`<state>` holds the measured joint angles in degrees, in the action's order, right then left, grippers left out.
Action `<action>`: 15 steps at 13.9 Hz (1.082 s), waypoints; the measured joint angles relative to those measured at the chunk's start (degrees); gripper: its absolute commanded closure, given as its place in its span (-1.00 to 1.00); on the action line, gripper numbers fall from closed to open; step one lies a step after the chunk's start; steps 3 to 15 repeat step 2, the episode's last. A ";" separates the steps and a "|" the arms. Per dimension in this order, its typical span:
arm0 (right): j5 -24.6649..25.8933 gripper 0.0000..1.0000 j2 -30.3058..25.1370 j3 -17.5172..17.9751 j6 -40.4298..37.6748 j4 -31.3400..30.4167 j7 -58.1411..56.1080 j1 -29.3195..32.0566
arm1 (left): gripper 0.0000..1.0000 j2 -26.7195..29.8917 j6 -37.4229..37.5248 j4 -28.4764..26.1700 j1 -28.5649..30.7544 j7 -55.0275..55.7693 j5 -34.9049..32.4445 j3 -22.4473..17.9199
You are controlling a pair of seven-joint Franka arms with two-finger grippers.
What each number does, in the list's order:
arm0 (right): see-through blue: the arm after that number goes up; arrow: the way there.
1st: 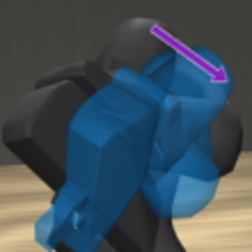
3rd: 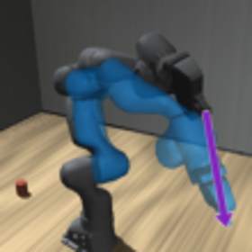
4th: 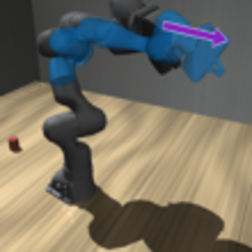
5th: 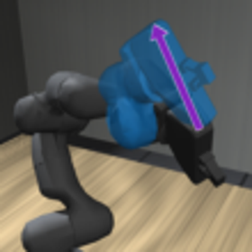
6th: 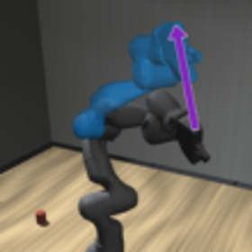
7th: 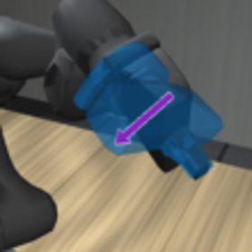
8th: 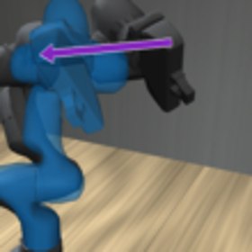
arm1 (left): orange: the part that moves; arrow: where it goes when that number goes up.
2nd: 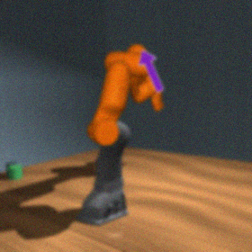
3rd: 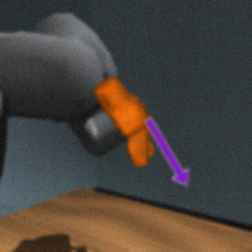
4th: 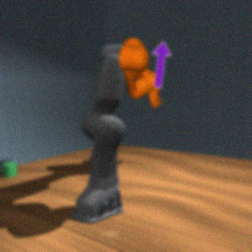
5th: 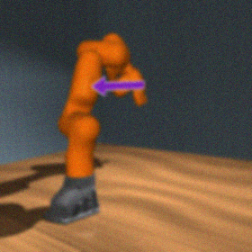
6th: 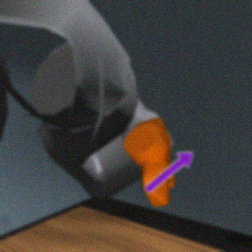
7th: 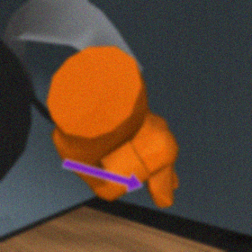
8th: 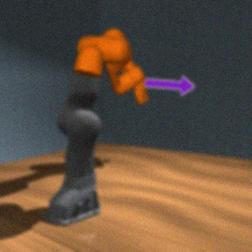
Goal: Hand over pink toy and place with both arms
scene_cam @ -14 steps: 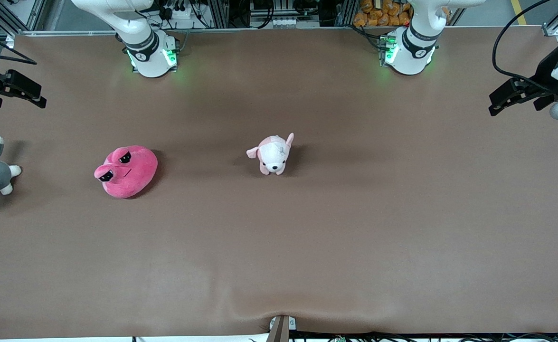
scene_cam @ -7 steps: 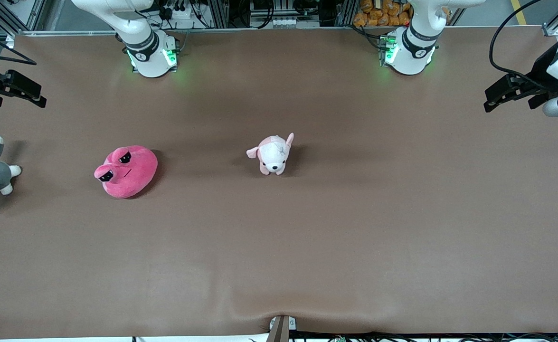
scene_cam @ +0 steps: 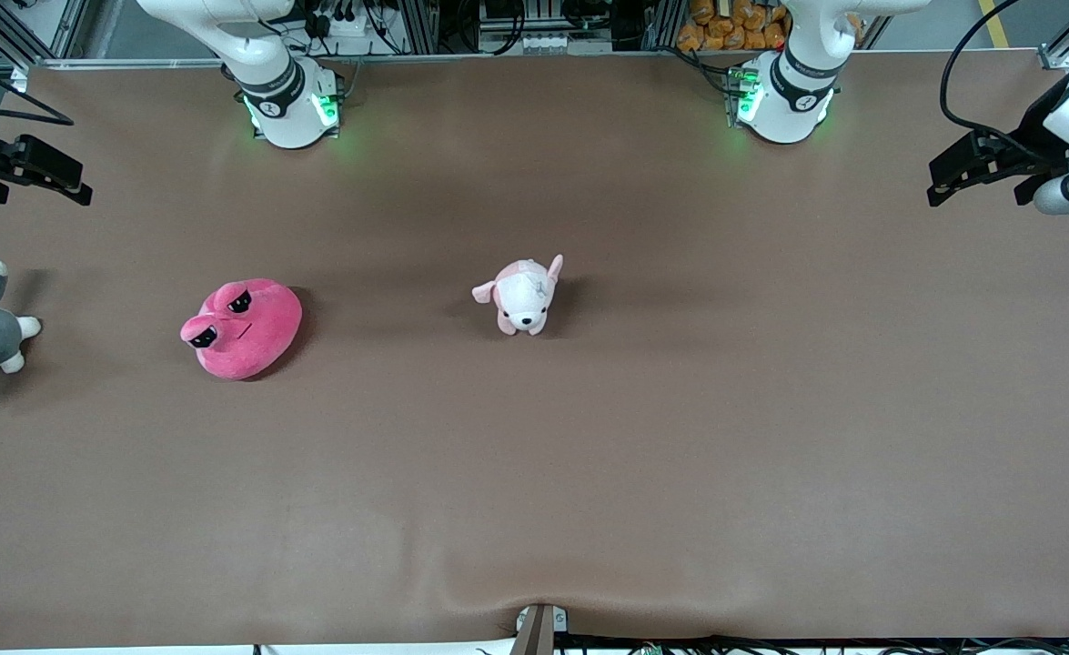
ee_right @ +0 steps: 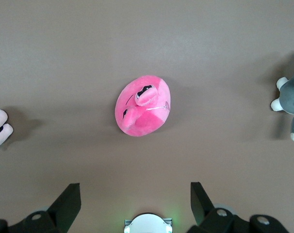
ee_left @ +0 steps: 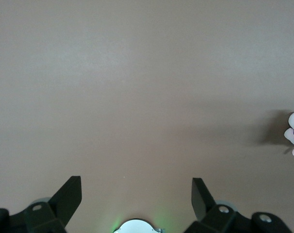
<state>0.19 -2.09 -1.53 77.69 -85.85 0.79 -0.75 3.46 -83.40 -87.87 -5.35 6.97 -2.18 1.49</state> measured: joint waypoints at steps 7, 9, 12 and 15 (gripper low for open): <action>0.00 -1.00 0.00 0.00 0.00 0.00 0.01 0.00 | -1.00 0.00 0.80 0.32 -0.04 0.15 0.00 0.01; 0.00 -1.00 0.00 0.00 0.00 0.00 0.01 0.00 | -1.00 0.00 0.80 0.32 -0.04 0.15 0.00 0.01; 0.00 -1.00 0.00 0.00 0.00 0.00 0.01 0.00 | -1.00 0.00 0.80 0.32 -0.04 0.15 0.00 0.01; 0.00 -1.00 0.00 0.00 0.00 0.00 0.01 0.00 | -1.00 0.00 0.80 0.32 -0.04 0.15 0.00 0.01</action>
